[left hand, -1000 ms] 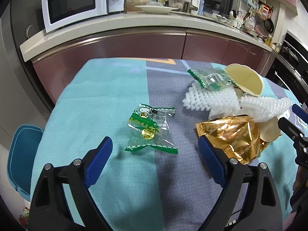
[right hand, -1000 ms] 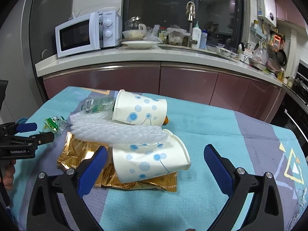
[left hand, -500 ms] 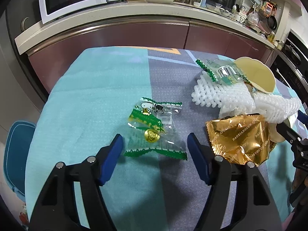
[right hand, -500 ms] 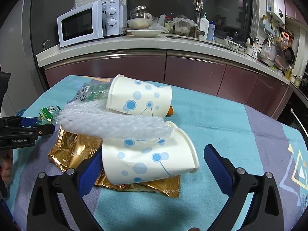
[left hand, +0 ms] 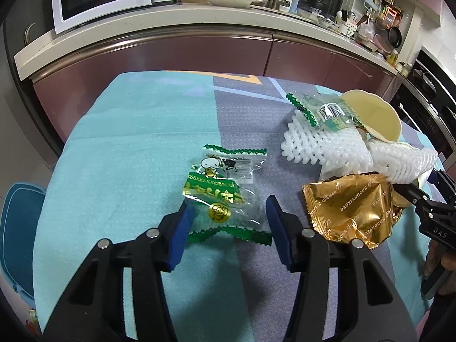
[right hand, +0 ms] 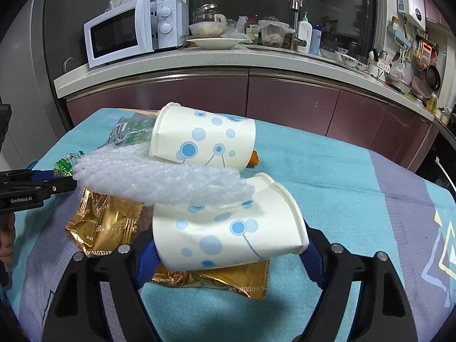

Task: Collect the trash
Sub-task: 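Close the left gripper on the green candy wrapper while the right gripper closes on a dotted paper cup, then carry the wrapper and the paper cup with both grippers over the blue bin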

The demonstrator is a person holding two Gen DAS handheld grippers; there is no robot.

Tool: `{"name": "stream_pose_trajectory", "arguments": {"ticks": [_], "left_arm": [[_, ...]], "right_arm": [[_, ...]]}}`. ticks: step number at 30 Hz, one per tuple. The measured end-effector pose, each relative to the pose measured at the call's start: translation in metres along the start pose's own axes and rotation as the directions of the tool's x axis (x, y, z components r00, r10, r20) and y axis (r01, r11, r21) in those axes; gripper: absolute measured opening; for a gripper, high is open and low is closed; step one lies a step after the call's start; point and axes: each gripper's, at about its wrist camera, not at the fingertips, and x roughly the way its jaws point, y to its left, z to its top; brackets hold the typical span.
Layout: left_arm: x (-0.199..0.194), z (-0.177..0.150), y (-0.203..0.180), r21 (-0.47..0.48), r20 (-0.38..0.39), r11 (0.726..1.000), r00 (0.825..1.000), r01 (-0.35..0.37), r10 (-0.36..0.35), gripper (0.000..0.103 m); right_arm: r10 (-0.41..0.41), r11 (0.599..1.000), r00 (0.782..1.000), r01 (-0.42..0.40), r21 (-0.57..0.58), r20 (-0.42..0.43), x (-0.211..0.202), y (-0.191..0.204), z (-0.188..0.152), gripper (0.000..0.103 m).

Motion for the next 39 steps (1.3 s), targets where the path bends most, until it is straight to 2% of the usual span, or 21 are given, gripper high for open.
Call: {"name": "stream_pose_trajectory", "arguments": {"ticks": [6,10,15,25,30,35,39], "left_arm": [[-0.006,-0.003,0.001,-0.01,0.018,1.0,1.0,0.019,-0.018,0.048],[-0.019,-0.003,0.001,-0.005,0.047,1.0,0.998,0.03,-0.03,0.041],[-0.035,-0.005,0.001,-0.002,0.074,0.999,0.996,0.043,-0.043,0.04],[-0.068,-0.025,0.009,-0.011,0.115,0.998,0.992,0.056,-0.055,0.04],[-0.088,-0.024,0.018,-0.008,0.151,0.999,0.988,0.043,-0.041,0.04],[-0.114,-0.026,0.033,-0.019,0.191,1.0,0.982,0.01,-0.007,0.04],[-0.133,-0.031,0.054,-0.034,0.221,0.999,0.975,-0.02,0.027,0.04]], "right_arm": [[0.016,1.0,1.0,-0.016,0.017,0.011,-0.005,-0.004,-0.002,0.078],[0.019,1.0,0.999,-0.019,0.024,0.027,-0.014,-0.007,-0.004,0.078],[0.012,1.0,0.999,-0.013,0.021,0.03,-0.026,-0.008,-0.007,0.078],[-0.052,0.997,0.997,0.049,0.065,0.052,-0.067,-0.026,-0.025,0.078],[-0.073,0.995,0.992,0.065,0.076,0.101,-0.095,-0.032,-0.024,0.078],[-0.039,0.998,0.988,0.033,0.049,0.147,-0.109,-0.017,-0.012,0.078],[0.022,1.0,0.985,-0.022,-0.004,0.169,-0.11,0.013,0.002,0.078]]}}
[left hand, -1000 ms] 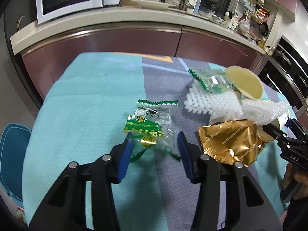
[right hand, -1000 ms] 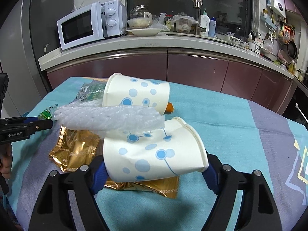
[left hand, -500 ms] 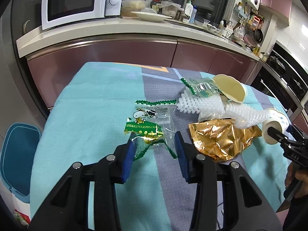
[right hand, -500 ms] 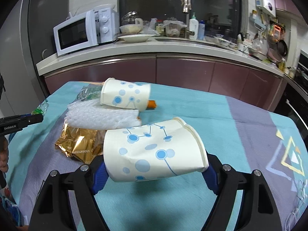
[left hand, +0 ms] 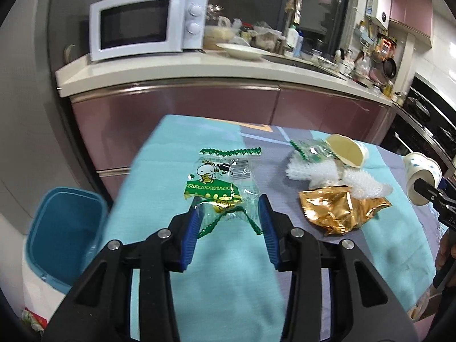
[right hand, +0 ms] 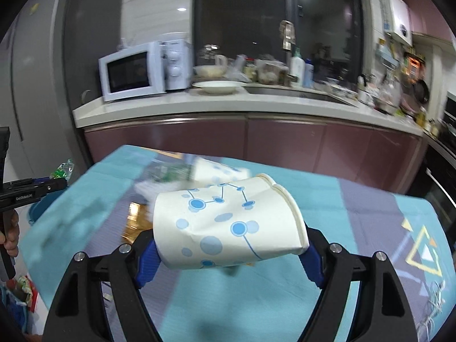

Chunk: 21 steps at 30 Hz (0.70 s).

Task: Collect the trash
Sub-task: 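Carry the wrapper and the paper cup with both grippers over the blue bin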

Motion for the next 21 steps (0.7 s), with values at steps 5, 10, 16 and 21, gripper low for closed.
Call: {"name": "stream_pose_trajectory", "arguments": {"ticks": [5,10,16,21], "left_arm": [[-0.03,-0.008,0.046,-0.049,0.024,0.996,0.997,-0.071,0.073,0.04],[-0.053,-0.018,0.099,-0.101,0.029,0.982,0.986,-0.158,0.162,0.04],[-0.075,-0.032,0.167,-0.167,0.015,0.951,0.963,-0.261,0.267,0.04],[-0.082,-0.044,0.222,-0.201,-0.027,0.924,0.945,-0.326,0.327,0.04]], "right_arm": [[0.105,0.992,0.994,-0.104,-0.066,0.01,0.016,0.051,0.018,0.078],[0.227,0.964,0.974,-0.226,-0.138,-0.003,0.037,0.116,0.035,0.078],[0.362,0.906,0.931,-0.364,-0.217,-0.049,0.06,0.203,0.051,0.078],[0.445,0.842,0.888,-0.46,-0.283,-0.118,0.079,0.27,0.062,0.078]]}}
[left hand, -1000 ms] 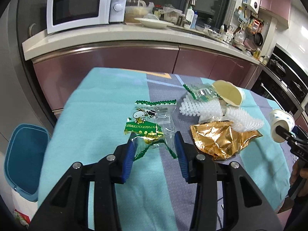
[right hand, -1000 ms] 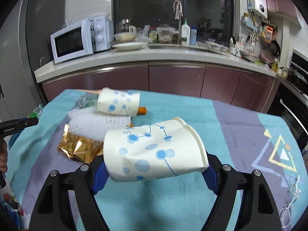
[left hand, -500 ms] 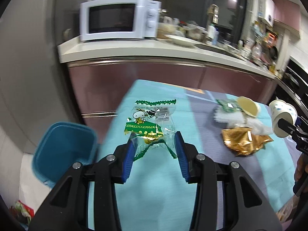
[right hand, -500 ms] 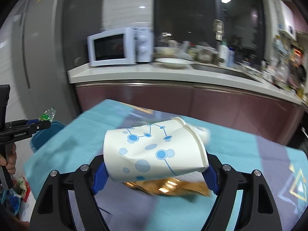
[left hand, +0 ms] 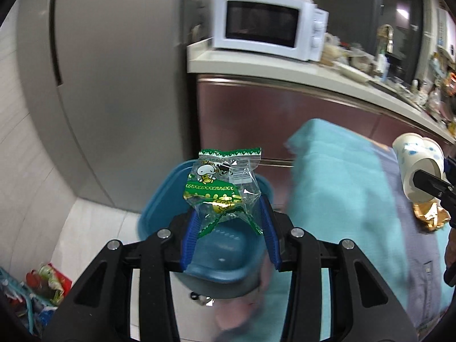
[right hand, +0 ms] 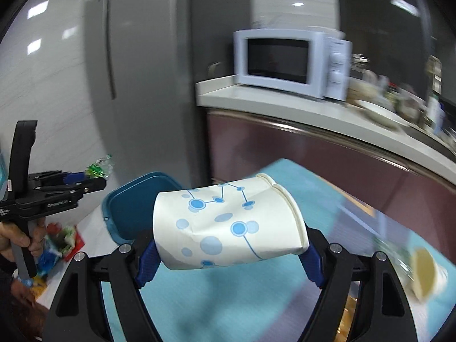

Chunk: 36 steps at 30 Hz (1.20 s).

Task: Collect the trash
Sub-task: 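Carry the wrapper and the paper cup with both grippers over the blue bin, then open both grippers to drop the wrapper and cup into the bin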

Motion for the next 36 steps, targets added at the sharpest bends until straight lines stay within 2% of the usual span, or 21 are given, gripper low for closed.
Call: {"name": "stream_pose_trajectory", "arguments": {"ticks": [7,10,12,16,21,23,26,30,36], "left_arm": [[0.033,0.0,0.03,-0.021,-0.061,1.0,0.998,0.021,-0.022,0.04],[0.052,-0.003,0.037,-0.042,-0.094,0.998,0.995,0.039,-0.043,0.04],[0.066,-0.005,0.045,-0.048,-0.117,0.998,0.992,0.033,-0.038,0.041],[0.091,0.0,0.054,-0.08,-0.141,0.996,0.988,0.049,-0.06,0.047],[0.113,0.005,0.071,-0.099,-0.152,0.994,0.987,0.042,-0.056,0.054],[0.116,0.005,0.075,-0.113,-0.153,0.992,0.985,0.06,-0.077,0.068],[0.117,0.001,0.075,-0.095,-0.16,0.993,0.983,0.071,-0.086,0.076],[0.115,0.001,0.077,-0.089,-0.148,0.995,0.987,0.041,-0.054,0.081],[0.089,0.0,0.08,-0.074,-0.108,0.997,0.994,-0.013,0.005,0.091]], "right_arm": [[0.114,0.987,0.99,-0.123,-0.104,-0.085,0.068,0.061,0.037,0.078],[0.142,0.978,0.979,-0.161,-0.13,-0.144,0.101,0.083,0.047,0.078],[0.174,0.97,0.965,-0.202,-0.133,-0.198,0.125,0.095,0.052,0.078],[0.171,0.959,0.946,-0.223,-0.172,-0.275,0.164,0.116,0.056,0.078],[0.166,0.956,0.933,-0.232,-0.179,-0.32,0.193,0.118,0.061,0.078],[0.19,0.952,0.921,-0.258,-0.165,-0.34,0.2,0.118,0.06,0.079],[0.204,0.953,0.915,-0.266,-0.141,-0.349,0.213,0.112,0.062,0.085],[0.232,0.954,0.909,-0.282,-0.099,-0.348,0.215,0.104,0.059,0.087],[0.246,0.958,0.914,-0.28,-0.065,-0.322,0.207,0.093,0.058,0.088]]}}
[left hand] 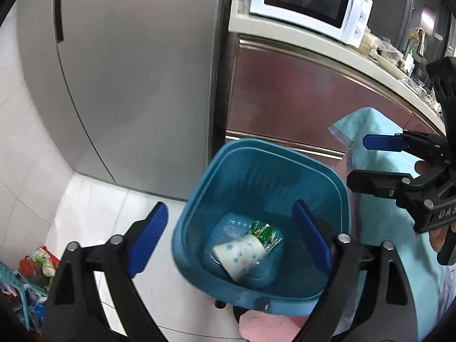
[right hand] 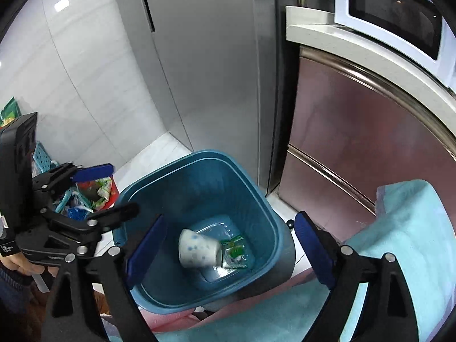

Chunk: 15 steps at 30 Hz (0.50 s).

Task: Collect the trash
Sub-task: 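Open both grippers to drop the wrapper and cup into the bin, then move both grippers back over the remaining trash on the table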

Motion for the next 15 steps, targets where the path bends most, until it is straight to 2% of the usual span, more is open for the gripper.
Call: {"name": "stream_pose_trajectory", "arguments": {"ticks": [3,5,9,12,15], "left_arm": [[-0.017,-0.001,-0.008,0.009,0.033,1.0,0.999,0.002,-0.002,0.098],[-0.032,-0.001,-0.023,0.033,0.062,0.999,0.998,0.006,-0.008,0.098],[-0.062,-0.001,-0.054,0.069,0.11,0.997,0.994,0.019,-0.026,0.098],[-0.093,-0.004,-0.088,0.101,0.167,0.993,0.983,0.055,-0.072,0.098],[-0.119,-0.009,-0.121,0.134,0.209,0.986,0.97,0.096,-0.122,0.098]], "right_arm": [[-0.035,0.999,0.999,0.035,-0.007,0.038,-0.021,0.0,-0.006,0.092],[-0.047,0.999,0.995,0.047,0.009,0.083,-0.043,-0.004,-0.014,0.096],[-0.115,0.993,0.978,0.113,0.022,0.172,-0.09,-0.006,-0.036,0.096],[-0.173,0.985,0.955,0.163,0.061,0.241,-0.131,-0.013,-0.06,0.096],[-0.243,0.97,0.919,0.219,0.111,0.311,-0.177,-0.02,-0.094,0.096]]}}
